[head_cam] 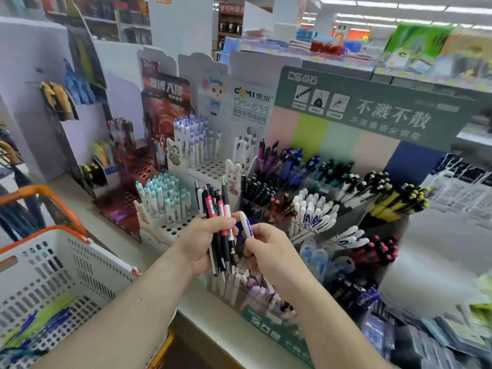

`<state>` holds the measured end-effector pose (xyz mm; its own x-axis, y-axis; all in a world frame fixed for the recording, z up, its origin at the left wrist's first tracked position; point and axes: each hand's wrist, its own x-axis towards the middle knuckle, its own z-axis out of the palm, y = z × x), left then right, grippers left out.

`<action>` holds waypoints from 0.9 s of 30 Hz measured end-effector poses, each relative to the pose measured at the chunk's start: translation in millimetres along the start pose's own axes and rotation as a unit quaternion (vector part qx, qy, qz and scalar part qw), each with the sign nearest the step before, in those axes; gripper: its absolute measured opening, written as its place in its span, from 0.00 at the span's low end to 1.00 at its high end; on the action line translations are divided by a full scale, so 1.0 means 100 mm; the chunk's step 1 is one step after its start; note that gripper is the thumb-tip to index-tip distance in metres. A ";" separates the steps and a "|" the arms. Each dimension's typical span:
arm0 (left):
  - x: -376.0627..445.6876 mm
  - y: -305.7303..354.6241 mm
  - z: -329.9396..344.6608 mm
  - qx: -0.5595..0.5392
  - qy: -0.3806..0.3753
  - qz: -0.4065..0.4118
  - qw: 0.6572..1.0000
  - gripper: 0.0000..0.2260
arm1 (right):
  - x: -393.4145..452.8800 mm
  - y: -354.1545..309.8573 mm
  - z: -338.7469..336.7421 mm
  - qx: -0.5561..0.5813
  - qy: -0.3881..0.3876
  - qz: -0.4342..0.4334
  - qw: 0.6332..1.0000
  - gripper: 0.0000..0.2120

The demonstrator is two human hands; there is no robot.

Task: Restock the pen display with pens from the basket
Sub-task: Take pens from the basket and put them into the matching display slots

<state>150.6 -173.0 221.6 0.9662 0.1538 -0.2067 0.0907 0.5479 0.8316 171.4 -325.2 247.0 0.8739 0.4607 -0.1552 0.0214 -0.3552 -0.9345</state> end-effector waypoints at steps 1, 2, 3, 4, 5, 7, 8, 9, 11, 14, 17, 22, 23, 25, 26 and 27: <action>0.00 -0.01 0.04 0.000 0.004 0.003 1.000 0.05 | -0.01 0.02 -0.02 -0.017 0.013 -0.012 1.000 0.08; -0.01 -0.02 0.08 0.003 0.005 0.005 1.000 0.05 | -0.03 0.04 -0.04 -0.038 0.030 -0.026 0.999 0.06; -0.01 -0.03 0.11 0.010 -0.004 0.007 1.000 0.07 | -0.04 0.06 -0.05 -0.058 0.048 -0.044 0.996 0.04; 0.00 -0.03 0.14 0.020 -0.017 0.007 1.000 0.09 | -0.05 0.06 -0.07 -0.073 0.064 -0.061 0.993 0.02; 0.02 -0.04 0.17 0.037 -0.029 0.011 0.999 0.09 | -0.07 0.06 -0.08 -0.085 0.079 -0.080 0.990 0.02; 0.06 -0.02 0.23 0.067 -0.047 0.027 0.996 0.06 | -0.10 0.06 -0.11 -0.099 0.113 -0.109 0.983 0.05; 0.09 -0.02 0.27 0.077 -0.052 0.028 0.995 0.05 | -0.11 0.05 -0.13 -0.096 0.131 -0.117 0.980 0.06; 0.11 -0.01 0.31 0.087 -0.055 0.029 0.994 0.06 | -0.12 0.05 -0.15 -0.089 0.152 -0.122 0.977 0.06; 0.15 -0.01 0.39 0.089 -0.048 0.037 0.994 0.05 | -0.14 0.03 -0.21 -0.040 0.185 -0.123 0.974 0.08; 0.17 -0.05 0.48 0.088 -0.031 0.026 0.995 0.02 | -0.16 -0.06 -0.35 0.124 0.225 -0.107 0.961 0.22; 0.15 -0.14 0.53 0.097 -0.082 0.009 0.992 0.05 | -0.17 -0.14 -0.57 0.300 0.334 -0.083 0.890 0.20; 0.14 -0.22 0.62 0.119 -0.164 -0.010 0.979 0.10 | -0.17 -0.07 -0.81 0.423 0.495 -0.049 0.758 0.11; 0.14 -0.22 0.66 0.118 -0.169 -0.015 0.978 0.11 | -0.18 -0.05 -0.80 0.419 0.502 -0.043 0.756 0.11; 0.15 -0.22 0.74 0.108 -0.165 -0.028 0.980 0.11 | -0.19 -0.01 -0.77 0.412 0.504 -0.037 0.758 0.10; 0.15 -0.22 0.78 0.093 -0.161 -0.038 0.982 0.10 | -0.20 0.00 -0.77 0.413 0.505 -0.036 0.757 0.09; 0.15 -0.21 0.80 0.071 -0.159 -0.051 0.983 0.09 | -0.21 0.01 -0.77 0.416 0.507 -0.034 0.754 0.09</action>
<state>182.9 -248.1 242.2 0.9750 -0.1729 -0.1393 0.2013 0.4231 0.8834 190.8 -397.6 274.3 0.8160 -0.5531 -0.1679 0.1381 0.4685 -0.8726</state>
